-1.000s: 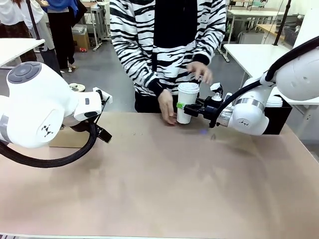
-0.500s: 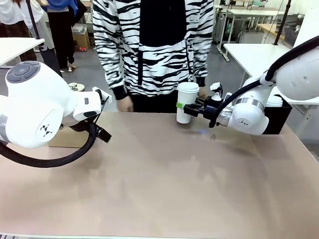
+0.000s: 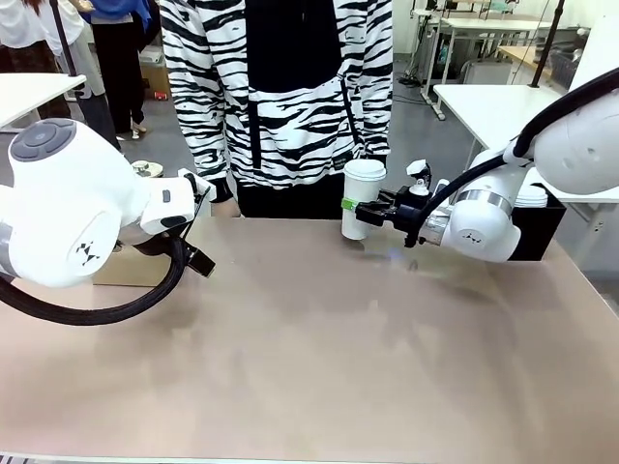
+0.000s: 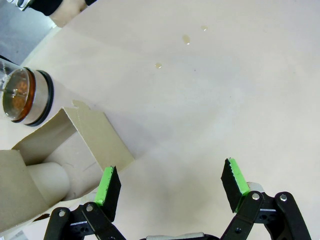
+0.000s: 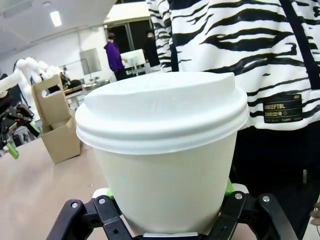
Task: Pour a drink into a cup and package it in a carrier.
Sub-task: When a person places the Paper Cup Lid on the 600 ml Paper Cup , lift the 600 ml Paper Cup.
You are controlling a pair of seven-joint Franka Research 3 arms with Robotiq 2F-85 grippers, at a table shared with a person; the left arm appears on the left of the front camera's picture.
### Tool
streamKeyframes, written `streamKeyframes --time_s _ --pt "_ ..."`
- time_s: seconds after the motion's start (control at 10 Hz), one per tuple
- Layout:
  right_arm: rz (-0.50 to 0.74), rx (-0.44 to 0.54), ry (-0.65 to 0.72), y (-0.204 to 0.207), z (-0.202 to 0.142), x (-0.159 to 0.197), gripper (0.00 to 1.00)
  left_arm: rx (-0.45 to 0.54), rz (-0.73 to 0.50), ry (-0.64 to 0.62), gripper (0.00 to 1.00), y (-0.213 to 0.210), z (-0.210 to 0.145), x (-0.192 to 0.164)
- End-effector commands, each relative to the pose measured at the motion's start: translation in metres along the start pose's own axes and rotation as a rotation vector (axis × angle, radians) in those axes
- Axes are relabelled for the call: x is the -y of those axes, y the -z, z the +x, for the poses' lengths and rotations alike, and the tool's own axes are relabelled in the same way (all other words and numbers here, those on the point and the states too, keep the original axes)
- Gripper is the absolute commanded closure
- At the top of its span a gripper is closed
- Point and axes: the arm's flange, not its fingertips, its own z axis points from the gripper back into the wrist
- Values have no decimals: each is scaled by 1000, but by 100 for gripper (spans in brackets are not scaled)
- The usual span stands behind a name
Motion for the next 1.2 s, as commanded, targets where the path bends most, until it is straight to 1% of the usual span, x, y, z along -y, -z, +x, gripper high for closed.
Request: streamKeyframes --time_s 0.0,1.1 --pt "0 6 -2 2 7 -1 20 2 -2 0 0 -1 0 0" --pt "0 6 -2 2 7 -1 20 2 -2 0 0 -1 0 0"
